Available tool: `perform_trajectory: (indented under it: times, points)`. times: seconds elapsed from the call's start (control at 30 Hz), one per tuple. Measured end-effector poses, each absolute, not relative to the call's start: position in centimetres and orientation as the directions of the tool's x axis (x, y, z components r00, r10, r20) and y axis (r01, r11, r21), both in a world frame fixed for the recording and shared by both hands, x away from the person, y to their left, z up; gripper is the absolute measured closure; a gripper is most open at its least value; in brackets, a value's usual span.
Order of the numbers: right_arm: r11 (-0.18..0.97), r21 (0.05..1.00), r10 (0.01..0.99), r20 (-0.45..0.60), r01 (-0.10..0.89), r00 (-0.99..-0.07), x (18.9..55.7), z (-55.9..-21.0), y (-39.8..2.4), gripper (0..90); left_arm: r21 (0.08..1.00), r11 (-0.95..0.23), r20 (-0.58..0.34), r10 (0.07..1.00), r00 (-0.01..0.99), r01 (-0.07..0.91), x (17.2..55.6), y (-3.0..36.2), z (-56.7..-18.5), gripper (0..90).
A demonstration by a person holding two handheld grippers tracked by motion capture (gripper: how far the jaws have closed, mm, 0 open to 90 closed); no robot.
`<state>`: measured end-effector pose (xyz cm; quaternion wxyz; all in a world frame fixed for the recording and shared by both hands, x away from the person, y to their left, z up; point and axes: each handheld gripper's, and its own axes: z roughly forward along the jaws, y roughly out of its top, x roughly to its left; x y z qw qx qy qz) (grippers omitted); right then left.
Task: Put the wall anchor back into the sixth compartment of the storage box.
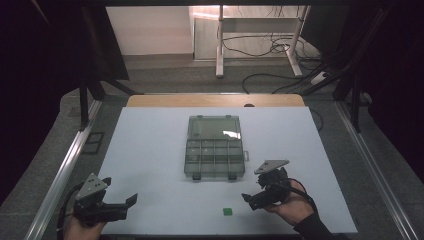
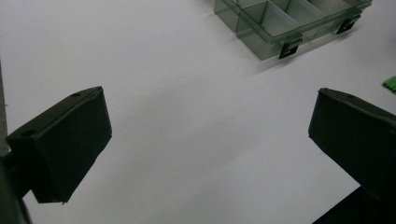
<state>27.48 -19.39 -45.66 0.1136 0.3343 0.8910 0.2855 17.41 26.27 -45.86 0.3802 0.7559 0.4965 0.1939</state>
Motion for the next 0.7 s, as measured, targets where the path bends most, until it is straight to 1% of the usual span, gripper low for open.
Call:
perform_trajectory:
  times: [0.3,0.43,0.53,0.7]
  points:
    - [0.640,0.557,0.638,0.000,0.530,-0.770,27.9,-46.2,-18.2,0.0,0.765,-0.218,-0.083,0.900,0.429,0.606,17.4,26.3,-45.9,0.0]
    - [0.657,0.539,0.630,-0.010,0.526,-0.777,28.0,-46.6,-17.5,0.6,0.764,-0.216,-0.084,0.901,0.426,0.608,17.4,26.3,-45.9,0.2]
    - [0.678,0.523,0.614,-0.016,0.517,-0.789,28.0,-46.9,-16.9,6.8,0.764,-0.215,-0.085,0.902,0.424,0.609,17.5,26.2,-45.9,0.3]
    - [0.713,0.485,0.573,0.012,0.505,-0.820,28.2,-47.5,-15.9,18.5,0.762,-0.212,-0.087,0.903,0.421,0.612,17.5,26.3,-45.9,0.5]
